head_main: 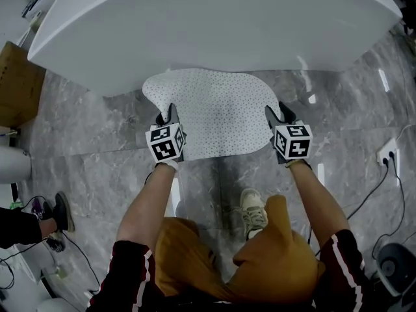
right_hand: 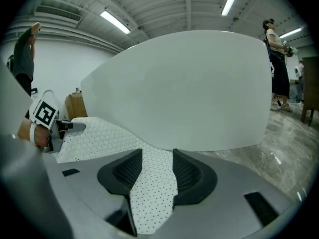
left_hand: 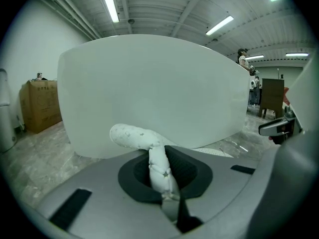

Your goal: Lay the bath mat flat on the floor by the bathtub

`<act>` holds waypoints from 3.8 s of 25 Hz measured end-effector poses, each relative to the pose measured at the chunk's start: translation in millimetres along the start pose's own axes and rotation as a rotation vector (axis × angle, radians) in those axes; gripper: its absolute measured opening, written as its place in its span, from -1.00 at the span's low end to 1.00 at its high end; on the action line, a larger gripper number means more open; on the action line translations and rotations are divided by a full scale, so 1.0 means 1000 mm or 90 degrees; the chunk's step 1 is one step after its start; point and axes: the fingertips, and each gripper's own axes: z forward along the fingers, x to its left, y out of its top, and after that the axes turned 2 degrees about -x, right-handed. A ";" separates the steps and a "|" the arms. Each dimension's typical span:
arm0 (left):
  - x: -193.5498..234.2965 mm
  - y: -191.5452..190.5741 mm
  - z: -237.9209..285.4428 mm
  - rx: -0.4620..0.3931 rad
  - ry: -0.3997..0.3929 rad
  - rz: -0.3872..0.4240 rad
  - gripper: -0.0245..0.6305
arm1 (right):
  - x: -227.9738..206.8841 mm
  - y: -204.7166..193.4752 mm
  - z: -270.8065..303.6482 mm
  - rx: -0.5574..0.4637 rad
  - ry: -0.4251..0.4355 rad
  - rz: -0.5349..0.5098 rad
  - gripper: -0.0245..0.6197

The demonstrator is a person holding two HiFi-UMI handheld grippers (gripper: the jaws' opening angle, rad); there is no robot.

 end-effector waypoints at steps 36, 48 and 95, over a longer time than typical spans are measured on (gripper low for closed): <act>0.052 -0.010 -0.057 -0.035 0.044 0.001 -0.63 | 0.037 -0.014 -0.033 -0.022 0.003 0.025 -0.30; 0.053 0.036 -0.105 -0.097 0.025 0.003 -0.65 | 0.045 0.014 -0.078 -0.029 -0.015 0.009 -0.30; 0.012 0.282 -0.321 -0.316 -0.117 0.015 -0.64 | 0.186 0.236 -0.202 -0.141 0.004 -0.027 -0.35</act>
